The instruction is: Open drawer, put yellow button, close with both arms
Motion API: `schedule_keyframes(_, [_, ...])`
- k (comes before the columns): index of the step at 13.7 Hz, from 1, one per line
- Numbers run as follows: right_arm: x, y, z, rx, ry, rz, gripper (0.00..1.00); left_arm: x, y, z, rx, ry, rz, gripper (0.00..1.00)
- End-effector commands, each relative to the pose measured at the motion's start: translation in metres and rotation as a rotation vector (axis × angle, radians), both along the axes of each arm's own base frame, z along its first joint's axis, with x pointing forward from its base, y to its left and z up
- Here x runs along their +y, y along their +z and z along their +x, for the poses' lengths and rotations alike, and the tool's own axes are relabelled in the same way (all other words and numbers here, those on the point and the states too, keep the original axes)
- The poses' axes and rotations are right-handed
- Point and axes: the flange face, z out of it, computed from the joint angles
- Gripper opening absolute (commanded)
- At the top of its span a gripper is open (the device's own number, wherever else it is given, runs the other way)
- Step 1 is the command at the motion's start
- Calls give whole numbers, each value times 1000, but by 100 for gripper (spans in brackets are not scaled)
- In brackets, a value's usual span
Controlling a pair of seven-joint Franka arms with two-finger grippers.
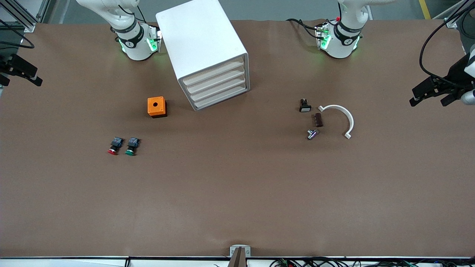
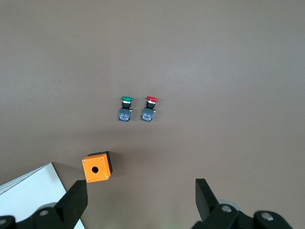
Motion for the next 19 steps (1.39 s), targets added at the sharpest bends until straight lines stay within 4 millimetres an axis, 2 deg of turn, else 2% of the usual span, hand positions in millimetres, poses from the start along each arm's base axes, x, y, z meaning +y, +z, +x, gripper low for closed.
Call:
schedule_keyframes(1, [-2, 3, -8, -6, 6, -1, 100, -10, 8, 1, 1, -18, 16, 100])
schedule_keyframes(4, [-2, 3, -8, -5, 6, -1, 100, -16, 19, -2, 11, -31, 17, 100])
schedule_keyframes(10, [-2, 2, -9, 1, 7, 0, 100, -24, 56, -2, 17, -50, 17, 100])
schedule_keyframes(19, [-2, 2, -9, 3, 7, -2, 100, -29, 47, 1, 80, -2, 28, 100])
